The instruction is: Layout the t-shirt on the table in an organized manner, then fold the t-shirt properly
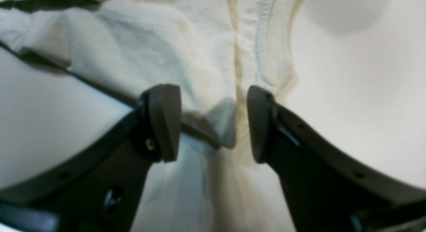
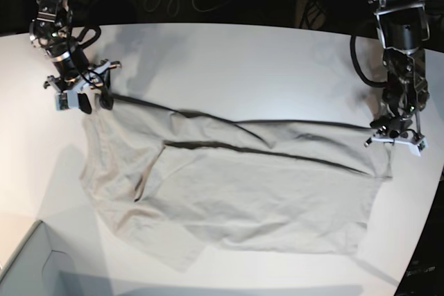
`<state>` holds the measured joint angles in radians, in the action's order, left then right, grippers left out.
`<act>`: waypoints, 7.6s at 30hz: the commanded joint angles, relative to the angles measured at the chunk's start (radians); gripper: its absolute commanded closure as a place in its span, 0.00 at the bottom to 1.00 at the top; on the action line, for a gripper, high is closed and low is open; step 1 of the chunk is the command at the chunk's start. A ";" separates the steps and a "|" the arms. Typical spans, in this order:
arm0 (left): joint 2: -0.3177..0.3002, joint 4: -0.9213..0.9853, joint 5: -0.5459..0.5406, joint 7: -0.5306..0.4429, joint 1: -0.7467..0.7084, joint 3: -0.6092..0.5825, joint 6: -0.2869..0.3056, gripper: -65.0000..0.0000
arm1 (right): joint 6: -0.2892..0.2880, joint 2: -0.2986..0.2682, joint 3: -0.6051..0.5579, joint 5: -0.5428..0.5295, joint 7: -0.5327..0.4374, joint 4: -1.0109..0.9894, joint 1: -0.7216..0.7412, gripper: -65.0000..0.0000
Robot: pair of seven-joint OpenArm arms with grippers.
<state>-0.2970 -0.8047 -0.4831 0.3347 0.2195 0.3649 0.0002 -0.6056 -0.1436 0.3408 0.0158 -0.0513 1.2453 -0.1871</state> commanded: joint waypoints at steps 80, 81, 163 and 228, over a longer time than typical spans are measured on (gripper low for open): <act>-0.063 -0.086 -0.006 -0.003 0.005 0.009 -0.001 1.00 | -0.093 -0.146 0.042 -0.018 0.207 0.058 0.108 1.00; -0.067 -0.115 -0.007 -0.001 -0.015 0.009 -0.001 1.00 | -0.093 -0.146 0.057 -0.018 0.215 0.086 0.103 1.00; 0.103 -0.870 0.001 0.353 -0.553 0.372 0.148 0.28 | -0.093 0.022 0.292 -0.018 -0.017 0.336 -0.167 0.54; -0.046 0.284 0.136 -0.027 0.234 -0.082 0.145 0.60 | -0.050 -0.155 0.136 0.289 -0.012 -0.938 0.694 1.00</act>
<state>-0.3332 -0.5152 -0.3435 0.2955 0.4377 0.2810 0.1390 -0.6586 -0.2863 0.4755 0.2737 -0.1131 0.3058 0.5026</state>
